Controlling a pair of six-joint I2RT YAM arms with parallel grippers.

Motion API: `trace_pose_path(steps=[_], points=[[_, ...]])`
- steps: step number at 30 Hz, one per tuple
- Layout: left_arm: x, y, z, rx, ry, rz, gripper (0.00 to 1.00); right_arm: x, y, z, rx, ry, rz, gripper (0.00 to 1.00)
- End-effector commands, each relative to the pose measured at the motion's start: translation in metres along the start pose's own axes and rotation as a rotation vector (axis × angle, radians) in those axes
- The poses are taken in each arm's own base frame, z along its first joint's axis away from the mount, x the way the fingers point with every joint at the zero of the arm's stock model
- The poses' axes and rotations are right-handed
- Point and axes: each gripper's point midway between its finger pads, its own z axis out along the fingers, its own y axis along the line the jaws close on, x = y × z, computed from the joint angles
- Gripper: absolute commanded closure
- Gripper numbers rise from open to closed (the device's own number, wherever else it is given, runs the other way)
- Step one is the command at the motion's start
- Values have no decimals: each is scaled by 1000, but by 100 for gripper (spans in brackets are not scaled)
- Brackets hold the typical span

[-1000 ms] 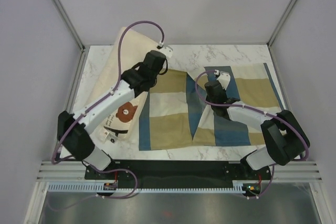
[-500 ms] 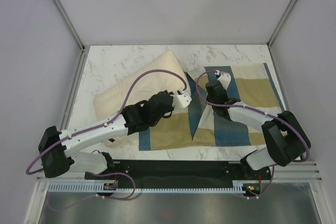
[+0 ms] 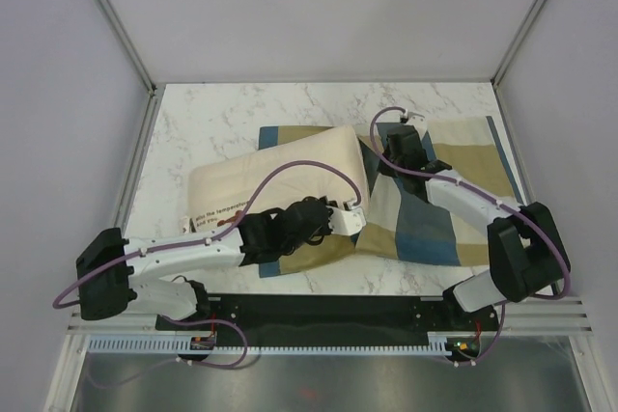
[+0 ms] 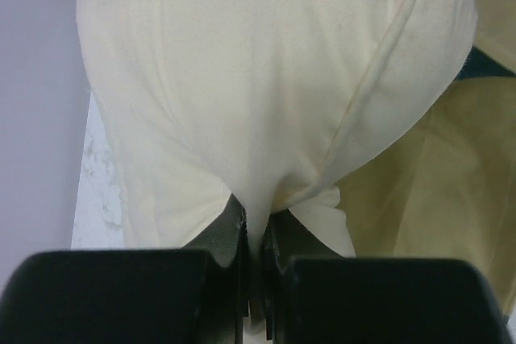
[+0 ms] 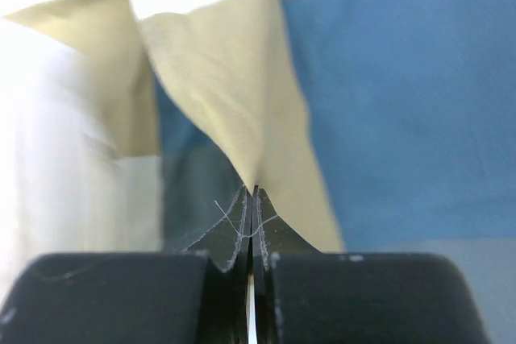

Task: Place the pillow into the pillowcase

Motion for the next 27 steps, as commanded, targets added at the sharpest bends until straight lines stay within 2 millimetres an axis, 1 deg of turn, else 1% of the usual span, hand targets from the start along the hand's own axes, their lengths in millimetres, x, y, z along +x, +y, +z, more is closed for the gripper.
trace_pose_path(steps=[1, 2, 3, 4, 5, 7, 8, 9, 10, 16, 18, 20, 21, 25, 27], points=[[-67, 29, -22, -101, -273, 14, 98, -13, 23, 1, -78, 51, 20, 100], [-66, 26, -24, -94, -280, 26, 98, -19, 28, 1, -87, 56, 27, 100], [-68, 23, -27, -73, -303, 30, 98, -19, 29, 2, -91, 66, 27, 100], [-71, 24, -34, -68, -328, 26, 98, -15, 31, 6, -106, 94, 30, 100], [-67, 19, -34, -52, -334, 22, 98, -21, 34, 6, -116, 95, 37, 100], [-65, 10, -36, -14, -348, 27, 98, -23, 35, 8, -131, 114, 47, 100], [-60, 5, -34, 5, -333, 27, 98, -26, 36, 7, -134, 111, 51, 100], [-60, 0, -34, 27, -338, 29, 98, -30, 36, 6, -136, 104, 55, 100], [-55, -6, -32, 50, -321, 35, 98, -32, 36, 5, -135, 102, 57, 100], [-49, -26, -35, 156, -313, 33, 98, -47, 28, 3, -109, 89, 57, 100], [-43, -36, -33, 196, -288, 41, 98, -54, 26, 0, -102, 76, 52, 100], [-40, -39, -31, 210, -268, 45, 98, -58, 23, -3, -88, 69, 44, 100], [-34, -43, -29, 221, -244, 51, 98, -61, 19, -3, -75, 60, 45, 100], [-30, -48, -29, 248, -219, 59, 98, -65, 16, -8, -63, 51, 32, 100], [-26, -47, -26, 239, -195, 68, 98, -69, 15, -10, -60, 42, 13, 100]])
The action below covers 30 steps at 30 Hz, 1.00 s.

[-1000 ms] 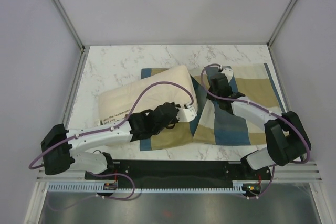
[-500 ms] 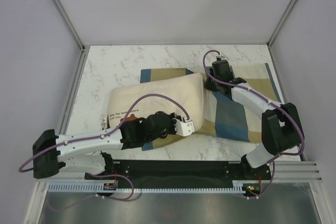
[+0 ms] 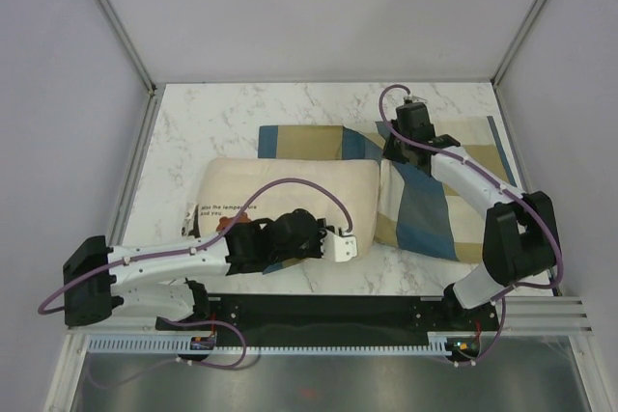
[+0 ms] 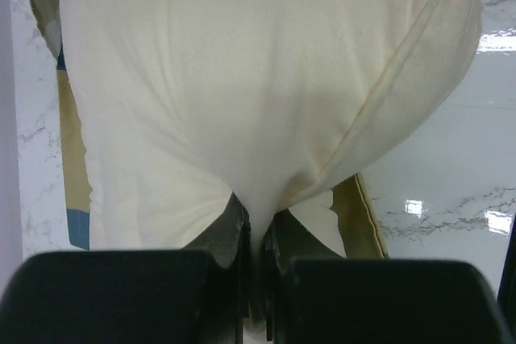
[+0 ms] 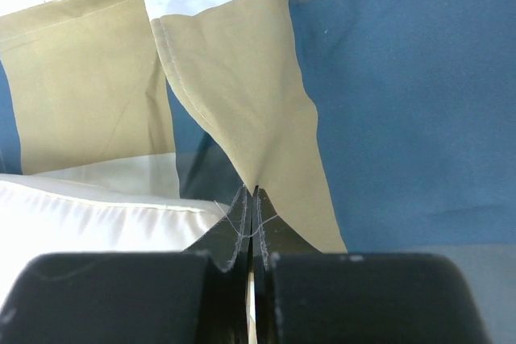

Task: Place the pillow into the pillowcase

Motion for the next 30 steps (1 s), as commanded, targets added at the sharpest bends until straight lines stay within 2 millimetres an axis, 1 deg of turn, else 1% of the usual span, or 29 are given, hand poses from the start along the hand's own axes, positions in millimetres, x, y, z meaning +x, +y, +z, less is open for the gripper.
trace_pose_path(steps=[1, 3, 4, 6, 7, 8, 9, 10, 11, 12, 13, 15, 16, 17, 18, 20, 21, 22, 24, 25, 26, 28, 29, 30], points=[[-18, 12, 1, -26, -31, 0, 98, -30, 6, -18, -10, -79, -30, 100], [-18, 12, 3, -29, -24, 7, 98, -33, 9, -23, -30, -80, -71, 100], [-18, 13, 6, -27, -18, 16, 98, -27, 18, -25, -84, -51, -92, 100], [-17, 18, 10, -48, 3, 38, 98, -24, 22, -32, -122, -36, -130, 100], [-14, 21, 15, -63, 25, 74, 98, -18, 21, -35, -130, -15, -141, 100], [-13, 32, 17, -119, 44, 93, 98, -13, 24, -39, -157, 1, -150, 100], [-13, 38, 20, -144, 58, 115, 98, -11, 25, -44, -171, 7, -155, 100], [-16, 48, 21, -178, 64, 149, 98, -2, 23, -46, -176, 30, -167, 100], [-17, 56, 27, -210, 76, 162, 98, 2, 22, -49, -185, 41, -172, 100], [-20, 62, 29, -223, 76, 171, 98, 5, 22, -54, -190, 40, -174, 100], [-27, 78, 29, -251, 70, 169, 98, 12, 18, -55, -187, 57, -179, 100], [-31, 90, 37, -265, 79, 162, 98, 17, 17, -61, -192, 64, -187, 100], [-38, 104, 36, -290, 70, 147, 98, 21, 14, -62, -186, 77, -189, 100], [-41, 107, 37, -296, 67, 143, 98, 22, 14, -64, -187, 77, -190, 100], [-39, 106, 46, -286, 82, 146, 98, 21, 15, -68, -194, 70, -190, 100], [-41, 109, 54, -285, 90, 146, 98, 16, 18, -76, -205, 62, -190, 100], [-36, 106, 63, -272, 109, 150, 98, 16, 20, -78, -216, 64, -188, 100], [-38, 109, 66, -275, 111, 147, 98, 12, 23, -82, -225, 60, -188, 100], [-34, 106, 75, -263, 126, 151, 98, 11, 28, -83, -245, 68, -186, 99], [-24, 97, 86, -236, 156, 162, 98, 9, 30, -85, -253, 69, -186, 99], [-17, 91, 92, -219, 175, 169, 98, 9, 31, -85, -255, 72, -185, 99], [13, 66, 111, -154, 250, 194, 98, 10, 33, -87, -266, 81, -186, 99], [22, 58, 116, -133, 272, 201, 98, 9, 33, -87, -267, 80, -182, 99], [30, 54, 118, -122, 290, 203, 98, 10, 34, -88, -269, 82, -177, 98]])
